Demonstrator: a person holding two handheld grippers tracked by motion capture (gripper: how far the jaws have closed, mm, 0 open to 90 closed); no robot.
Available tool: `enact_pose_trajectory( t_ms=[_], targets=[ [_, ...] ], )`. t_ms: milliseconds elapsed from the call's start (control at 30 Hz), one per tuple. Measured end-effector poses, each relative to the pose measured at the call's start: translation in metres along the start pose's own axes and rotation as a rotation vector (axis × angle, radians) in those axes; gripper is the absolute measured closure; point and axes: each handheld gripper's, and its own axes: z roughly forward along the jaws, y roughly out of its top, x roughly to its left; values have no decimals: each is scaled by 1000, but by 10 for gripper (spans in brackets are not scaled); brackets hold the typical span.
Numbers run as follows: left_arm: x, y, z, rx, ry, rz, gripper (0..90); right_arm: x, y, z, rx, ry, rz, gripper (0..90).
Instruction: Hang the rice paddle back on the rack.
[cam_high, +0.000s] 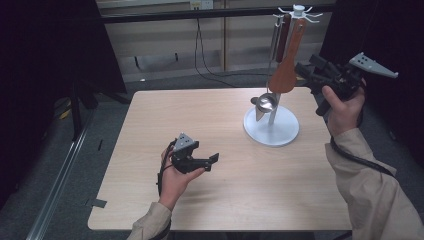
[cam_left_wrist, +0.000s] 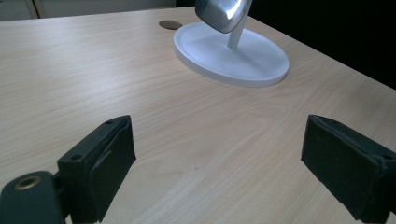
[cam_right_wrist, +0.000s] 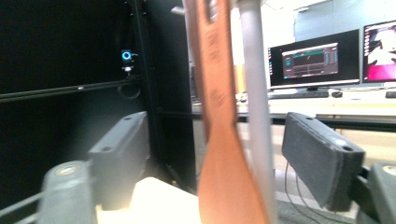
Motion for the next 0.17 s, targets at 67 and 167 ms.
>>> enact_pose_trajectory(
  t_ms=[67, 167],
  targets=[
    [0, 0, 0, 4, -2, 5, 93, 6, -5, -5, 0, 6, -10, 204],
    [-1, -1, 1, 4, 1, 2, 92, 17, -14, -12, 16, 19, -27, 175]
  ],
)
